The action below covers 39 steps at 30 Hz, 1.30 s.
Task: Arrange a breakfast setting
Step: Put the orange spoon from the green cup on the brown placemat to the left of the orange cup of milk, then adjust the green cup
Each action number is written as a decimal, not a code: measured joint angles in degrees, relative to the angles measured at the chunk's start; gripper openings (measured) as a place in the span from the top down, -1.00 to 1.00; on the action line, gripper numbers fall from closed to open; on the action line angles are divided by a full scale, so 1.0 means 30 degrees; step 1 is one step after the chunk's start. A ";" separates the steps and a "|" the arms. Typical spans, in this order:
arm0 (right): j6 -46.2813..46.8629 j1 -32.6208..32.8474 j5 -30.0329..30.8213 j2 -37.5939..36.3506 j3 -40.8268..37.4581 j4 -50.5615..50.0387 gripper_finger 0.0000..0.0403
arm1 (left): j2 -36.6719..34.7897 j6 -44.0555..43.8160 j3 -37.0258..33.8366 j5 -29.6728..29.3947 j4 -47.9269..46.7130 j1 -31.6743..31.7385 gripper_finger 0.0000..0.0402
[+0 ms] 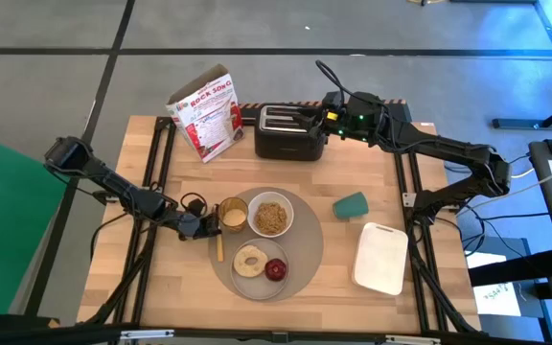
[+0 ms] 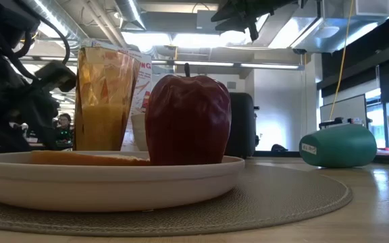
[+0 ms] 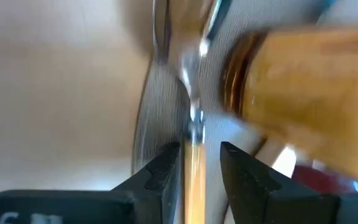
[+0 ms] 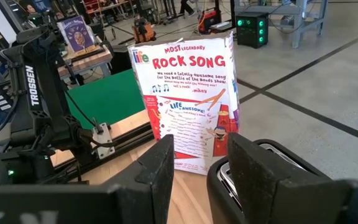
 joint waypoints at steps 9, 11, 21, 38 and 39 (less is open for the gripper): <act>0.0000 0.0000 -0.0105 0.0000 0.0000 0.0000 0.30 | -0.0992 0.1685 0.0000 0.4491 -0.0969 0.0001 0.39; 0.0000 0.0000 -0.0635 0.0000 0.0000 -0.0137 0.30 | -0.1322 0.2196 0.0000 0.5440 -0.0711 -0.0019 0.39; 0.2648 -0.2046 -0.2167 -0.0011 0.0576 -1.5077 0.30 | -0.4674 0.3588 0.0734 1.6071 0.0066 -0.1156 0.49; 0.0740 -0.5253 -0.8718 -0.2972 -0.7126 -2.0053 -0.31 | -0.9887 0.3782 0.5806 1.4648 0.0719 -0.3538 0.56; 0.0883 -0.5249 -0.8978 -0.3199 -0.7716 -1.9715 -0.39 | -0.9920 0.4568 0.6316 1.3960 0.0690 -0.3531 0.56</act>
